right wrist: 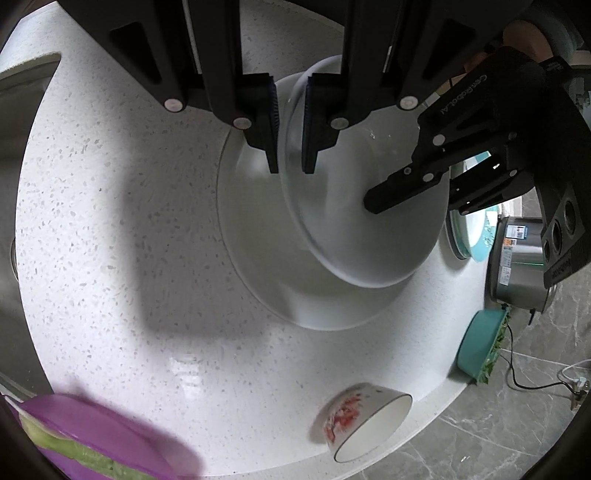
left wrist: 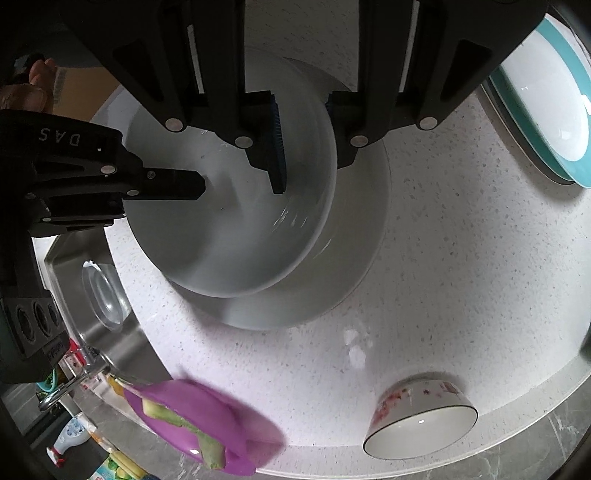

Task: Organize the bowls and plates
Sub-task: 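Carry the small white bowl with both tools down into the large white bowl, then open both tools and release the small bowl inside the large bowl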

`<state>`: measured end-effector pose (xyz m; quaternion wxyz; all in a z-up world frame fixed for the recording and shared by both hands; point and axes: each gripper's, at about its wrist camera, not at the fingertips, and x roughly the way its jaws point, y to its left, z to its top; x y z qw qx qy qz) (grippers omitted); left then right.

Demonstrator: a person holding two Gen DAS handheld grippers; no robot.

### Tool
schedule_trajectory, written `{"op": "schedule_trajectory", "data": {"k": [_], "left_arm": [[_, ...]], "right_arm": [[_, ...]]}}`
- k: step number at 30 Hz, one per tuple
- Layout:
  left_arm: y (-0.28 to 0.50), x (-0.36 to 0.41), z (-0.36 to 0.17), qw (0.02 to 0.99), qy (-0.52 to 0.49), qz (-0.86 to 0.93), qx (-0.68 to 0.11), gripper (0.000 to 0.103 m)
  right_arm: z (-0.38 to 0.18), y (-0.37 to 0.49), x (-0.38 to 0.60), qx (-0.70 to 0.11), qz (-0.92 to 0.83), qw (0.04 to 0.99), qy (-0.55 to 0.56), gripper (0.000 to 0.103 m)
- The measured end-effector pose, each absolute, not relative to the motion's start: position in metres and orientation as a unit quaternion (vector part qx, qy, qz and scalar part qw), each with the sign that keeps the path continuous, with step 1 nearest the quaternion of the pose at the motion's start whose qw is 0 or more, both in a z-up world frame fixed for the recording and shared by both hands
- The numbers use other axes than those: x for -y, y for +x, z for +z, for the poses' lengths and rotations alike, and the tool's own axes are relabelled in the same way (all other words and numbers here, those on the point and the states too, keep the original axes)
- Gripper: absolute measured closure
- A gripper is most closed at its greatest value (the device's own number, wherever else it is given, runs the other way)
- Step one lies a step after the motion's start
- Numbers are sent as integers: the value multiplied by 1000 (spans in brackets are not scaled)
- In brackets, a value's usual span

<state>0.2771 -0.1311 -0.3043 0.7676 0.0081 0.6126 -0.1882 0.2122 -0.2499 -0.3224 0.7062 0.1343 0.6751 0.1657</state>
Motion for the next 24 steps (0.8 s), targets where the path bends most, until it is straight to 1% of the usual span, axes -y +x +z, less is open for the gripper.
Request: {"op": "schedule_trajectory", "data": {"k": [13,19,21,24], "left_arm": [[285,144,-313,772,21,-191,-605,85],[284,150,-313,777,34,-189,-599,83],[285,151,-314,779,35,-188,-598,83],[284,149,-314,781,31,-185,-596,82]], "right_arm": [[-322,214,245,-667,149,725,87,90],[-321,214,238,-664,145,731,59,88],[-321,214,237,-664,145,732,56,85],[-320,215,232,-663,148,731,54,78]]}}
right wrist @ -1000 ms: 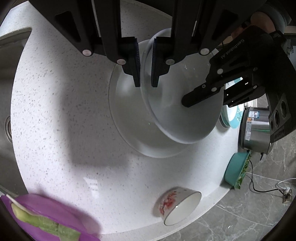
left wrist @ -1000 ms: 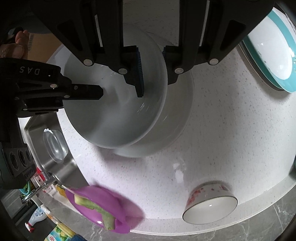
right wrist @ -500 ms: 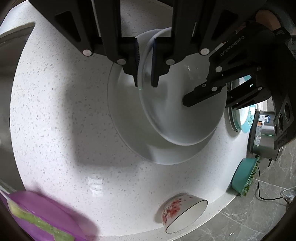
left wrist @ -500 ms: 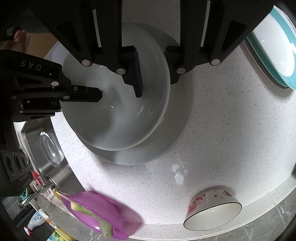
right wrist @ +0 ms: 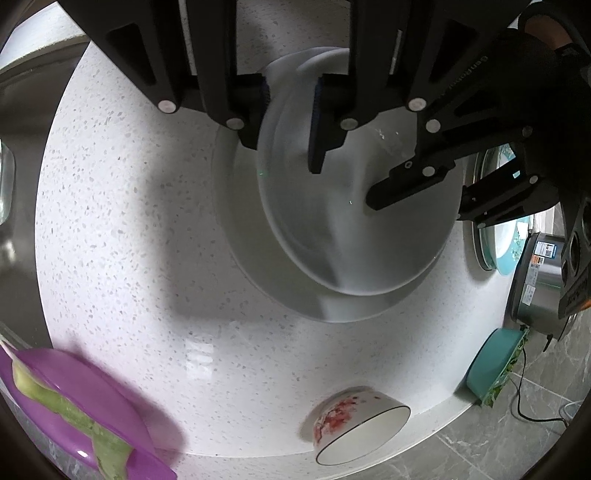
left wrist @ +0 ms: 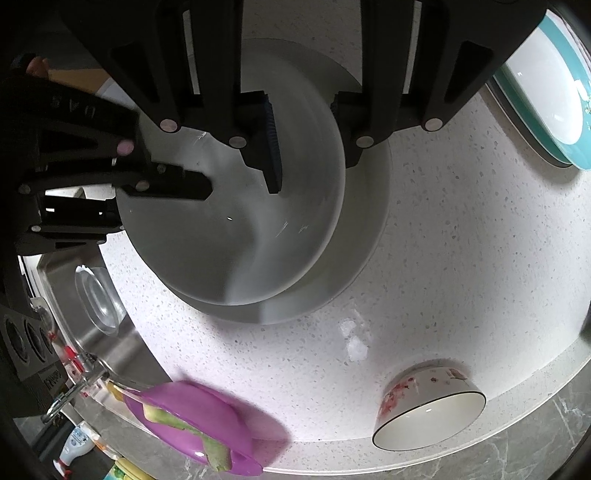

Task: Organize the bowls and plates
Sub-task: 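Open both tools and release the small bowl inside the large bowl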

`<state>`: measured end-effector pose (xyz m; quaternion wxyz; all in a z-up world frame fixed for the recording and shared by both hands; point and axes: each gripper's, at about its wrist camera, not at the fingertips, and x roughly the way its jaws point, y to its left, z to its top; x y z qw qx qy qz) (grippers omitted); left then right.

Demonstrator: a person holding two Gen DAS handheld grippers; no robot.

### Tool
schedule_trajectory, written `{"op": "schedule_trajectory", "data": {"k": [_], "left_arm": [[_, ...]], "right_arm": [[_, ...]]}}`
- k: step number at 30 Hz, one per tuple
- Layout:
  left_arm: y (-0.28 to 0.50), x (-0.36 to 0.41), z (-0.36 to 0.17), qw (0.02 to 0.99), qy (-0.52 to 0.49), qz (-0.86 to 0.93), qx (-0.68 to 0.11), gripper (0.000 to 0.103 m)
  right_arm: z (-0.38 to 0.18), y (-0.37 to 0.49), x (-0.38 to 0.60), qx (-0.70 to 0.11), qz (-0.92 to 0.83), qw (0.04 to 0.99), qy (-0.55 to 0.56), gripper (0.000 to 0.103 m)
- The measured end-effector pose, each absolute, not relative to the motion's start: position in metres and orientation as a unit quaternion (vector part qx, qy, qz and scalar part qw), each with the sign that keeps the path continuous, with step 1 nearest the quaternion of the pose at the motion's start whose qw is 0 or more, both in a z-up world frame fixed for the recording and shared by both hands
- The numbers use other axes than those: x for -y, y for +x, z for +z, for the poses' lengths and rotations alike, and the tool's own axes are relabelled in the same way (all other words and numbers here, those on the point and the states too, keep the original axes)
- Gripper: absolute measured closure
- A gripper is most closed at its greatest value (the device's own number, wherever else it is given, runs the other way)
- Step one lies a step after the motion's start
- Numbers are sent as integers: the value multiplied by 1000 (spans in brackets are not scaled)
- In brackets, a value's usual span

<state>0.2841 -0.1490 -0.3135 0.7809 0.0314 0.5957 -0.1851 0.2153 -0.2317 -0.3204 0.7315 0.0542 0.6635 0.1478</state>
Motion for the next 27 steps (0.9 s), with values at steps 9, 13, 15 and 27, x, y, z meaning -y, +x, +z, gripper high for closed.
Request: {"op": "schedule_trajectory", "data": {"k": [9,13,15,27], "left_arm": [[281,143,-310,785,12,-178,-594,80],[277,137,-302,791,0,-178,-586,75],[276,136,-295,793,-5,-190,-579,56],[283,97,-247,806,-109,-171,-557,29]], "right_arm": [[-310,216,230,-657,150,736,64,62],[-300,216,234,-648,148,744,66,46],[-291,215,235,-638,151,752,69,34],[-229,223,266,-592,196,766,154,3]]}}
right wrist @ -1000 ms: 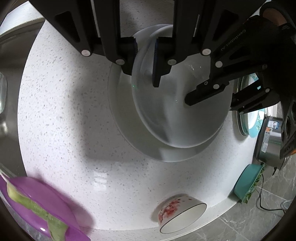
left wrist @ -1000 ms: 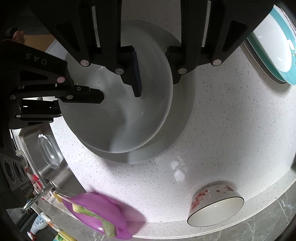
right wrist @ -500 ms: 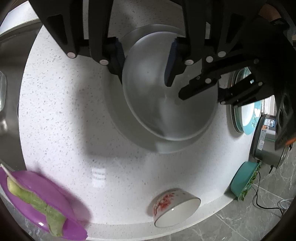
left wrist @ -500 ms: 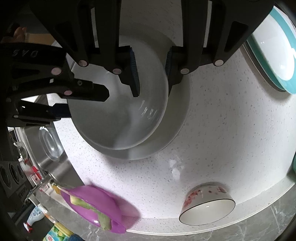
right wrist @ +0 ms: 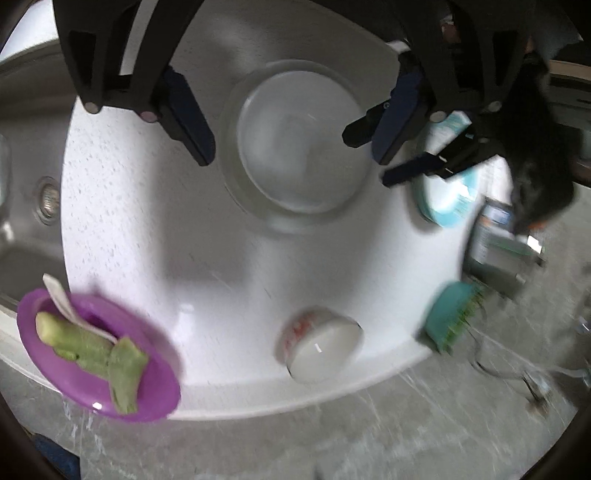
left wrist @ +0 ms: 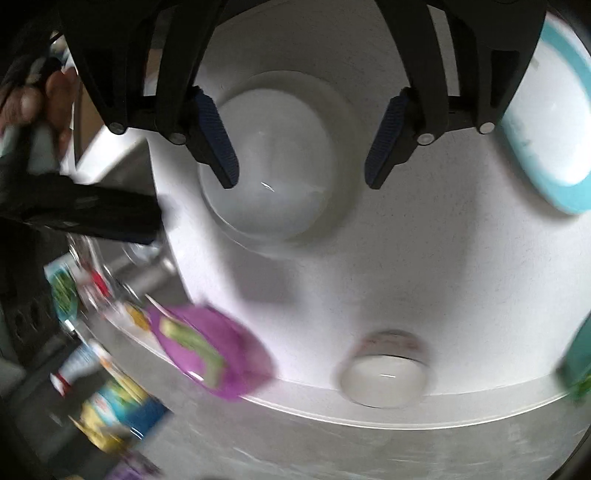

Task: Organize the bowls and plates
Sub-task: 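Move both tools to the rim of the red-floral white bowl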

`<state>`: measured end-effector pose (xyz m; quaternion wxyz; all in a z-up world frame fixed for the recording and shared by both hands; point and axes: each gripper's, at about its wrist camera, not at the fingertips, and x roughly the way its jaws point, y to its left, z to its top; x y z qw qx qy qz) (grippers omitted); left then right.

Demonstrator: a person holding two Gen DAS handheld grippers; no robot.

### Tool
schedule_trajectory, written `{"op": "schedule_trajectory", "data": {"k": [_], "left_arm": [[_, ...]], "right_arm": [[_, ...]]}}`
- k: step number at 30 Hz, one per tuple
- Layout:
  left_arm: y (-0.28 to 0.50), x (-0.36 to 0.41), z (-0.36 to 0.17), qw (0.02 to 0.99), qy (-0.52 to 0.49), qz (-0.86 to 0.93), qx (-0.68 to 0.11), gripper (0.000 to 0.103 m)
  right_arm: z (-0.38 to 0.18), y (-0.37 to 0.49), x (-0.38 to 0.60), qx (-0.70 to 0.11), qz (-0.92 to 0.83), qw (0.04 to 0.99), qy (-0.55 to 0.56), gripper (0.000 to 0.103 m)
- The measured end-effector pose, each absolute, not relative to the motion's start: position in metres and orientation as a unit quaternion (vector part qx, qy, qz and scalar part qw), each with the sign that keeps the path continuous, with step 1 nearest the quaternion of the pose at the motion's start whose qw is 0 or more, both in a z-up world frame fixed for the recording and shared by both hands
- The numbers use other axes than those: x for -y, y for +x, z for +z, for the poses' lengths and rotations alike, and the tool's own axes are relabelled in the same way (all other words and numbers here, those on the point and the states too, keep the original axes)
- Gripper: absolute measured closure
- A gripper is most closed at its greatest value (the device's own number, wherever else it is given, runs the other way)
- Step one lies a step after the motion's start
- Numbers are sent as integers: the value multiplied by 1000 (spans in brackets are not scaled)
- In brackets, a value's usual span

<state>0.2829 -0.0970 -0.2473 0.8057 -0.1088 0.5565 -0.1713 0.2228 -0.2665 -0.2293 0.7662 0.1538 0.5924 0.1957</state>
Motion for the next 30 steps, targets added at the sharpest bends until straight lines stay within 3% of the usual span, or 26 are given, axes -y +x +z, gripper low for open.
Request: {"op": "schedule_trajectory", "data": {"k": [3,11,19,26,30], "left_arm": [[289,81,-235,810,-126,-206,-534,28],[395,17,-236,820,-145,-135,-537,28],[493,5,-267,821,-106,-107,-551,28],[521,7,-293,827,-3,-52,-559,27],[535,9,-300,829,-3,-58,-556,27]], "right_arm": [[-218,236,280,-566,248,757,212,0],[-209,311,247,-518,258,803,141,0],[-249,392,212,-549,226,794,127,0],[-288,430,201,-583,191,779,132,0],[-298,437,207,-594,184,769,146,1]]}}
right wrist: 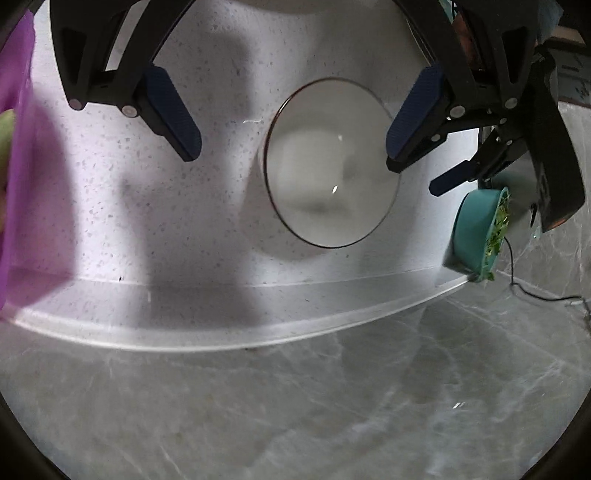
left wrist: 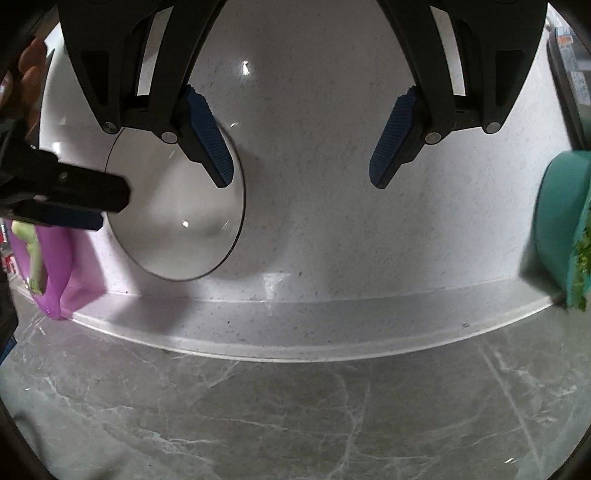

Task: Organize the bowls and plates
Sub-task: 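Move both tools to the rim of the red-floral white bowl, then close the left tool on the floral bowl rim while the right tool grips it too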

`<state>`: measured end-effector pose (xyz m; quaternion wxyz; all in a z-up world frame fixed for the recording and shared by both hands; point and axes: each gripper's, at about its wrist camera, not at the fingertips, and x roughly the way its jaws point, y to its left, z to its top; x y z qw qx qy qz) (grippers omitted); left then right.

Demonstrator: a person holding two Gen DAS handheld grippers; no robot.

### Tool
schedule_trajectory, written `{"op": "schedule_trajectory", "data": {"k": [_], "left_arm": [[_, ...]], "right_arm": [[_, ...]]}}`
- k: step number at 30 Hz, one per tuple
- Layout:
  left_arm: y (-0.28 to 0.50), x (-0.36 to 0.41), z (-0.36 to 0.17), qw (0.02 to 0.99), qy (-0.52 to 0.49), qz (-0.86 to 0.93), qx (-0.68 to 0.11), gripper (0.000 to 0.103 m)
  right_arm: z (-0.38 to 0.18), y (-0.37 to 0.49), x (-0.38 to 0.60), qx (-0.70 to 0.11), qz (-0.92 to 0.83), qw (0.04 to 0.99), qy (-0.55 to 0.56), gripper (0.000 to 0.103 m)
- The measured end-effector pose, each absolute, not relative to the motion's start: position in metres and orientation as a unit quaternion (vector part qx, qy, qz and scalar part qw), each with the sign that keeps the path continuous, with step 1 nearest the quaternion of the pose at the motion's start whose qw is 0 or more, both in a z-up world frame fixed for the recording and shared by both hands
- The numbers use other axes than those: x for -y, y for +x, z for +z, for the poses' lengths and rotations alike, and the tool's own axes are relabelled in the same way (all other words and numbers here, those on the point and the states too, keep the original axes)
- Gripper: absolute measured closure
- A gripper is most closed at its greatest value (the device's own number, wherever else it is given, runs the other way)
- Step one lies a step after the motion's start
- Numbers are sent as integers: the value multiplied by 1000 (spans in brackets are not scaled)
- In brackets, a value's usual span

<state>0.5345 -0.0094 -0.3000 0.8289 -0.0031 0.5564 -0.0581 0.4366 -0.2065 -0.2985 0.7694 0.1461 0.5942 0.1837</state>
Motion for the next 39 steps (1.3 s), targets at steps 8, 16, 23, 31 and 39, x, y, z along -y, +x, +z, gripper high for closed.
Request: {"op": "schedule_trajectory", "data": {"k": [8,16,23,31,39], "left_arm": [[547,20,-318,817,-8,-80,-570,27],[558,40,-336,810,14,-90,-580,42],[566,49,-346,796,-8,-115,-594,82],[573,61,-352,787,-23,-133,-602,86],[563,71,-342,793,-5,-122,-597,87]], "right_arm": [[-310,443,209,-608,186,755,159,10],[-318,442,212,-619,193,742,168,41],[-324,448,214,-629,176,737,172,85],[-324,449,210,-633,178,738,152,87],[-323,445,210,-632,172,738,164,90]]}}
